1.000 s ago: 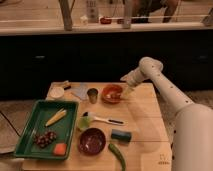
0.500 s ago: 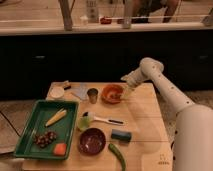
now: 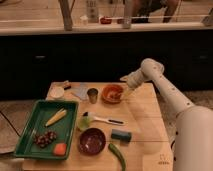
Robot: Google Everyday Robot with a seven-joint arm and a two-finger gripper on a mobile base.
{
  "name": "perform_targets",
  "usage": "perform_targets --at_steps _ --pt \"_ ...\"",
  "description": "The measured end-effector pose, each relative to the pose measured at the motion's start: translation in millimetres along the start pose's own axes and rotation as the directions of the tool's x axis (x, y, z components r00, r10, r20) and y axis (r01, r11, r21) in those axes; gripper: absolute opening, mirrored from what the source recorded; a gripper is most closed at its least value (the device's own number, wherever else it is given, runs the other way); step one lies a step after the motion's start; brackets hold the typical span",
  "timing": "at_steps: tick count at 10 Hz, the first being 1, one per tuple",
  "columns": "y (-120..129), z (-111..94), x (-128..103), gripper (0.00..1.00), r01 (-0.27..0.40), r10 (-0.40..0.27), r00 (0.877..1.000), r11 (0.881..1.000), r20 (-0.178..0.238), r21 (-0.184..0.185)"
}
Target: Place fork in red bowl
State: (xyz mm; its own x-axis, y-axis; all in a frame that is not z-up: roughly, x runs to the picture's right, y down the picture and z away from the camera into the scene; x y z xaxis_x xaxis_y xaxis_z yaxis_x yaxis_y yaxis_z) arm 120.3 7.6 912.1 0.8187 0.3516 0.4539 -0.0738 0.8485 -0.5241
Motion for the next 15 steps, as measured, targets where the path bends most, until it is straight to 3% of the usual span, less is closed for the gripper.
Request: perform_targets --at_steps 5,15 --pt "0.0 -0.3 -3.8 0.8 0.053 -0.053 0.998 0.999 0.04 0.006" --pt "0.6 0.6 -4.4 0.8 0.055 -0.055 0.997 0.998 0.045 0.005"
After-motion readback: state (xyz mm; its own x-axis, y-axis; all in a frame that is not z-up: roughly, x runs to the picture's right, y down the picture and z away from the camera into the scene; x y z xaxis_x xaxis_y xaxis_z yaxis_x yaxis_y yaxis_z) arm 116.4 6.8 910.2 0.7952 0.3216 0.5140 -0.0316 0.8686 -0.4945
